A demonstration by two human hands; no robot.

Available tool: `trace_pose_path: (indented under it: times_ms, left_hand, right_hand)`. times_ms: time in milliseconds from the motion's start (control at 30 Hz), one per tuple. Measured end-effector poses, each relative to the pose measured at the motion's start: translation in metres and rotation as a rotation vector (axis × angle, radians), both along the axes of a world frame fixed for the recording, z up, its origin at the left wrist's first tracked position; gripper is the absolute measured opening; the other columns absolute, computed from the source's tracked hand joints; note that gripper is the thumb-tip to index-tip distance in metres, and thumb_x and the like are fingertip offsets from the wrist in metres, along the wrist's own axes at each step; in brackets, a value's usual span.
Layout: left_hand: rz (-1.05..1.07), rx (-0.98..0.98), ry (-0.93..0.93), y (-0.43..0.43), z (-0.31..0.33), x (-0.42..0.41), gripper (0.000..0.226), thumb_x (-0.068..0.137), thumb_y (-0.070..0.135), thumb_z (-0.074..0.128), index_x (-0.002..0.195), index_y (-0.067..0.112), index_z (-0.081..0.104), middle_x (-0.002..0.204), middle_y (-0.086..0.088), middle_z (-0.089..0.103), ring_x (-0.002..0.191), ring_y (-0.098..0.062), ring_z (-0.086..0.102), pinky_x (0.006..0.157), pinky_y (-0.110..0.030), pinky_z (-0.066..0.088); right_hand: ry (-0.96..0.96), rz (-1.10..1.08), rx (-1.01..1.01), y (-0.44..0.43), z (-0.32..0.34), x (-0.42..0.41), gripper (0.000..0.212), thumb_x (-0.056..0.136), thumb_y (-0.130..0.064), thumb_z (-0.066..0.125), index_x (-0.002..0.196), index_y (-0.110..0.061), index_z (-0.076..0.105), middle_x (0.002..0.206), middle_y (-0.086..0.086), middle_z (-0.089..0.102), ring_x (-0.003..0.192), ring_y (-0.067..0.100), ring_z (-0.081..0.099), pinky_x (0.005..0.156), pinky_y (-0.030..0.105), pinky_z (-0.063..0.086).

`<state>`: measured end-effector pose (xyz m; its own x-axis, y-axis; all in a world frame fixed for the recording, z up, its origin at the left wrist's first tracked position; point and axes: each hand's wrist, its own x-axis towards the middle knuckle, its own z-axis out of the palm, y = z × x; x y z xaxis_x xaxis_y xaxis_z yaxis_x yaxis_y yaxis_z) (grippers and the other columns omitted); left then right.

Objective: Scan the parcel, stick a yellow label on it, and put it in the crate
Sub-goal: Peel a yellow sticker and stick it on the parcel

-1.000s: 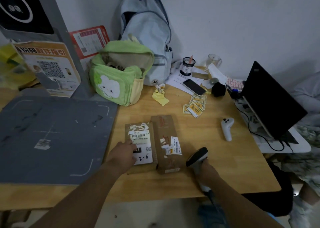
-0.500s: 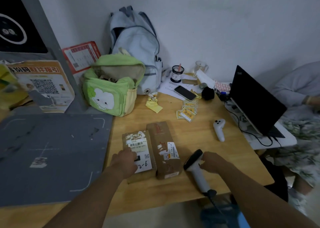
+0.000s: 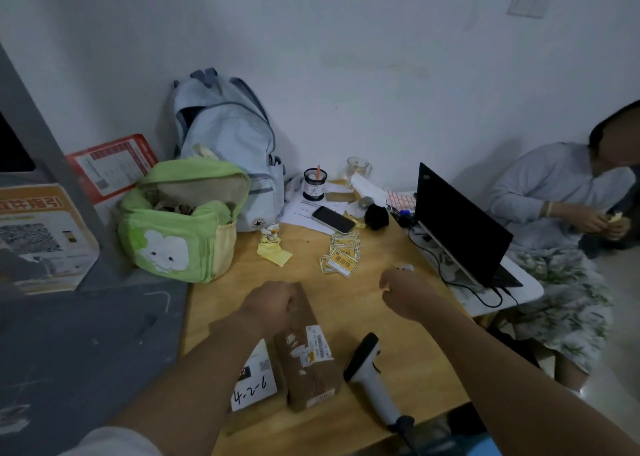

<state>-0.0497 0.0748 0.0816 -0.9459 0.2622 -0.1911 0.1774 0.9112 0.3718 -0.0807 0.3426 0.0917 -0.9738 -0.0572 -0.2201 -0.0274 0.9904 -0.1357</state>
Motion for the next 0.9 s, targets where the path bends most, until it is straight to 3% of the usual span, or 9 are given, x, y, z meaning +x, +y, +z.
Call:
trace_pose_path:
  times_ms: [100,200,267,367,467,733,900]
  left_hand:
    - [0.029,0.013,-0.025,0.016,0.003,-0.04,0.026,0.083,0.014,0.053,0.107,0.012,0.063,0.111,-0.009,0.064,0.102,-0.027,0.06,0.087,-0.039,0.051]
    - [0.082,0.052,-0.07,0.027,0.0,-0.079,0.049,0.082,0.021,0.063,0.13,0.016,0.053,0.129,-0.006,0.058,0.116,-0.024,0.055,0.097,-0.036,0.048]
    - [0.087,0.028,-0.101,0.033,-0.008,-0.103,0.061,0.076,0.027,0.07,0.134,0.019,0.05,0.133,-0.004,0.057,0.119,-0.022,0.054,0.098,-0.035,0.047]
    - [0.125,0.049,-0.149,0.043,-0.025,-0.131,0.069,0.072,0.033,0.075,0.135,0.02,0.048,0.134,-0.003,0.054,0.119,-0.021,0.053,0.099,-0.036,0.045]
    - [0.17,0.101,-0.192,0.053,-0.042,-0.158,0.069,0.074,0.035,0.075,0.135,0.019,0.048,0.134,-0.004,0.054,0.117,-0.022,0.054,0.099,-0.038,0.046]
    - [0.184,0.129,-0.272,0.078,-0.087,-0.217,0.051,0.083,0.03,0.065,0.131,0.017,0.052,0.13,-0.006,0.057,0.116,-0.024,0.054,0.099,-0.039,0.046]
    - [0.275,0.26,-0.333,0.085,-0.116,-0.243,0.036,0.087,0.021,0.061,0.121,0.013,0.058,0.123,-0.008,0.061,0.107,-0.024,0.057,0.086,-0.03,0.046]
  right_hand:
    - [0.016,-0.041,-0.086,0.007,0.0,-0.038,0.031,0.089,-0.022,0.05,0.12,-0.018,0.056,0.121,0.008,0.06,0.109,0.028,0.056,0.091,0.037,0.046]
    - [0.038,-0.044,-0.176,0.015,-0.009,-0.076,0.042,0.088,-0.022,0.052,0.129,-0.021,0.046,0.127,0.007,0.054,0.106,0.025,0.057,0.084,0.036,0.049]
    - [0.074,-0.036,-0.219,0.018,-0.018,-0.1,0.047,0.087,-0.022,0.053,0.132,-0.023,0.04,0.128,0.005,0.05,0.1,0.024,0.057,0.078,0.035,0.05]
    - [0.048,-0.042,-0.244,0.02,-0.037,-0.135,0.051,0.085,-0.024,0.055,0.134,-0.024,0.038,0.13,0.004,0.049,0.104,0.024,0.056,0.085,0.041,0.052]
    - [-0.02,-0.068,-0.251,0.019,-0.061,-0.165,0.051,0.085,-0.027,0.059,0.133,-0.019,0.042,0.129,0.008,0.054,0.111,0.025,0.056,0.088,0.035,0.05]
    - [-0.23,-0.093,-0.265,0.017,-0.13,-0.214,0.043,0.086,-0.029,0.06,0.126,-0.015,0.053,0.125,0.007,0.058,0.108,0.022,0.058,0.077,0.027,0.043]
    - [-0.192,-0.138,-0.324,0.01,-0.159,-0.232,0.043,0.081,-0.02,0.064,0.123,-0.015,0.058,0.12,0.007,0.062,0.103,0.022,0.06,0.079,0.03,0.05]
